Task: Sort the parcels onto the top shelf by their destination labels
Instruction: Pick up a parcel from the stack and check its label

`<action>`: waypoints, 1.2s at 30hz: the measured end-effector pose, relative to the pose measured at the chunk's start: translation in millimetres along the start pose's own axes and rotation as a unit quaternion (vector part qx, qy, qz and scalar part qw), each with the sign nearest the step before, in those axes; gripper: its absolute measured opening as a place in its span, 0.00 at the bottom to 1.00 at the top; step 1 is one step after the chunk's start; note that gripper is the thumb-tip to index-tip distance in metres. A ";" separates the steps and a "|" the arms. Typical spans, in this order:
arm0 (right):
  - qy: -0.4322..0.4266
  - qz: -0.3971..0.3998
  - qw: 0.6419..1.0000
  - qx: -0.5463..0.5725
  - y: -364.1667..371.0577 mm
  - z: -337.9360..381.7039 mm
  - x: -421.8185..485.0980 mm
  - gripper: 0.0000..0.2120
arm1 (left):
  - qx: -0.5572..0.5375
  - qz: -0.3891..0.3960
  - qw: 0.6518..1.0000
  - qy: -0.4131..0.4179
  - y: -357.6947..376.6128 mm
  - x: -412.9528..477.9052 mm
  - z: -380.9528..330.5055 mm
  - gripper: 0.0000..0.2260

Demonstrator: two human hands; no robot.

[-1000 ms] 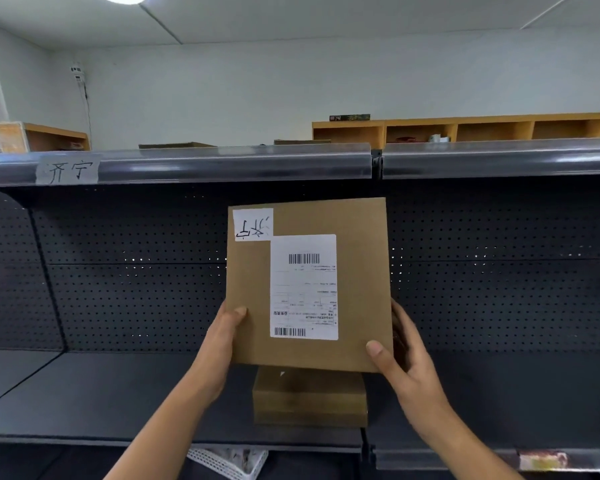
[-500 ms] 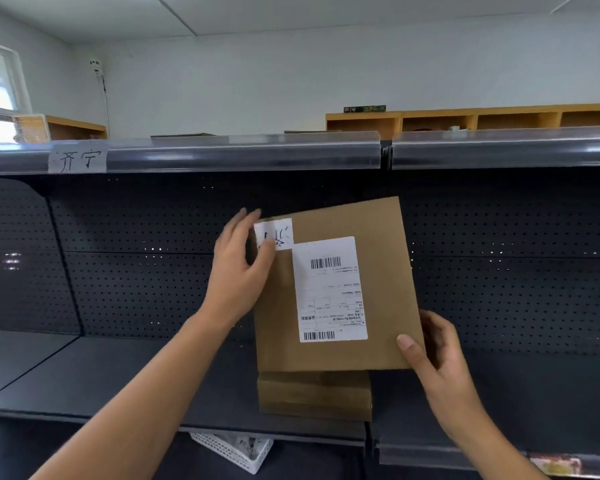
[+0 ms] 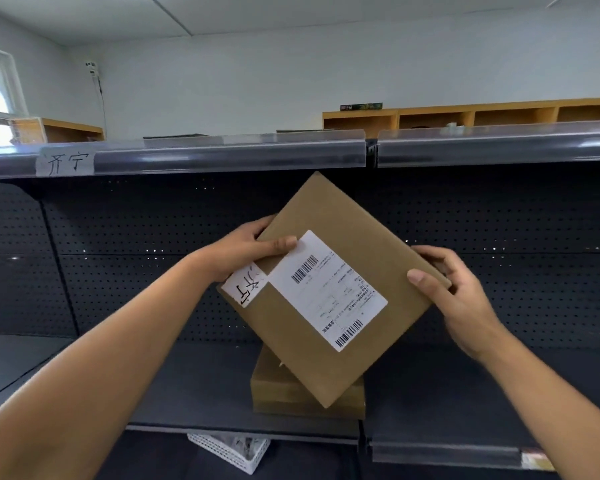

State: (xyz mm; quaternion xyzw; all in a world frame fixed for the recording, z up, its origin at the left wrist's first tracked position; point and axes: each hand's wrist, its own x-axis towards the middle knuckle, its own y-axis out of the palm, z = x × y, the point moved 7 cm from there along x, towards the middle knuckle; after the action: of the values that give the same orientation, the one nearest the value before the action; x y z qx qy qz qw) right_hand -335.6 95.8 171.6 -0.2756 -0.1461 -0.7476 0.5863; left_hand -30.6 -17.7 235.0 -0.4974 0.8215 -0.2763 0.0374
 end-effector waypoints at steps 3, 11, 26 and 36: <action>-0.003 -0.056 0.998 0.022 2.4 0.6 5.3 0.29 | -0.078 -0.044 0.996 0.002 7.2 -1.6 22.9 0.25; 0.032 -0.064 0.997 0.019 26.5 -35.5 -31.2 0.47 | -0.333 -0.180 0.926 -0.014 33.6 -30.5 64.8 0.26; 0.052 -0.078 0.993 0.075 53.1 -67.7 -69.6 0.30 | -0.316 -0.241 0.918 -0.005 42.9 -60.4 72.9 0.31; 0.019 -0.001 0.999 0.034 18.4 -27.8 -23.7 0.35 | 0.001 -0.181 0.983 -0.009 -38.4 -50.0 26.1 0.32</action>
State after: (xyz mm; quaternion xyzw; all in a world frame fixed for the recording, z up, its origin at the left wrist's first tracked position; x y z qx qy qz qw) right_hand -320.9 94.7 133.5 -0.2410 -0.1605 -0.7477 0.5975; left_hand 33.9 -0.2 221.2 -0.6402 0.7172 -0.2752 -0.0053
